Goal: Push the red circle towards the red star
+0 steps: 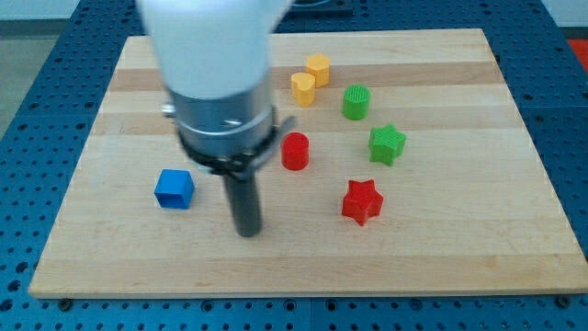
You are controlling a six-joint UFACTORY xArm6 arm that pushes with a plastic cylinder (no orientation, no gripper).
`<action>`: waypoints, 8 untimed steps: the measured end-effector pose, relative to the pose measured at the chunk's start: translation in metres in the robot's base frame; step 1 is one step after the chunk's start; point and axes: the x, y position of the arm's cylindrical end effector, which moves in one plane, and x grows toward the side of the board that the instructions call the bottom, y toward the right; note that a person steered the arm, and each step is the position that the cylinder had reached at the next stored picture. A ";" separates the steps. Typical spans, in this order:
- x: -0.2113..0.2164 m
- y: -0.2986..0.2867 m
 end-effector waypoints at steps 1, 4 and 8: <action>-0.025 -0.049; -0.107 0.004; -0.083 0.048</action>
